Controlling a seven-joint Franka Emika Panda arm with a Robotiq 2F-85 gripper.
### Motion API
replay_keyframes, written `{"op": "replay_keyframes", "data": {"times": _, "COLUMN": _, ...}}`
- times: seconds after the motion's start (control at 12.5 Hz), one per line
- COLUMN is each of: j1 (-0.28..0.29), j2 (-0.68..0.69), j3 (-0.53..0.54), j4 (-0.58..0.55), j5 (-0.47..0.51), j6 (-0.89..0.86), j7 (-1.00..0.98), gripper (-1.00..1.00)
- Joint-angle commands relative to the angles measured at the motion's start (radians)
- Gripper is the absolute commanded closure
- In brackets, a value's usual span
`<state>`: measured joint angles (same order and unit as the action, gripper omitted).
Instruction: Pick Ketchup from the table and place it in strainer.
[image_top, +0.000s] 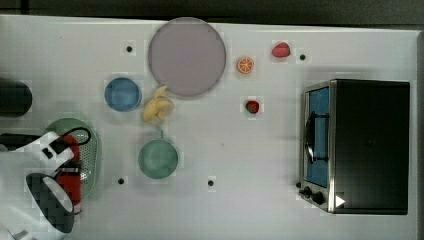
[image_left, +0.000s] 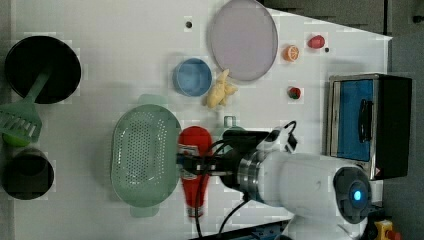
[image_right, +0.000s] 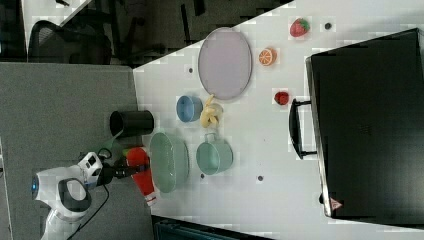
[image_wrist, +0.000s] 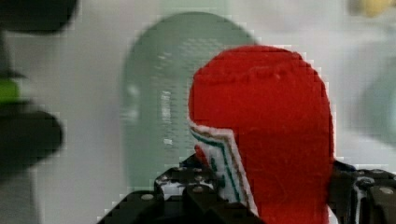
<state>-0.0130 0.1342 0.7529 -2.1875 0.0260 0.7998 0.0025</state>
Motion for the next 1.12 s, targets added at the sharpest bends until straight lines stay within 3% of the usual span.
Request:
{"op": "replay_keyframes", "data": {"times": 0.08, "j1": 0.007, "j2": 0.081, "j3": -0.004, "j4": 0.002, "j5": 0.003, "j6": 0.102, "j7": 0.16, "gripper": -0.33}}
{"op": "replay_keyframes", "data": {"times": 0.32, "j1": 0.022, "j2": 0.189, "j3": -0.005, "j4": 0.004, "j5": -0.021, "j6": 0.197, "j7": 0.16, "gripper": -0.97}}
{"op": "replay_keyframes", "data": {"times": 0.64, "j1": 0.007, "j2": 0.166, "j3": -0.009, "j4": 0.007, "j5": -0.031, "j6": 0.197, "j7": 0.164, "gripper": -1.0}}
{"op": "replay_keyframes", "data": {"times": 1.12, "j1": -0.142, "j2": -0.085, "j3": -0.068, "j4": 0.007, "j5": -0.03, "j6": -0.152, "j7": 0.161, "gripper": -1.0}}
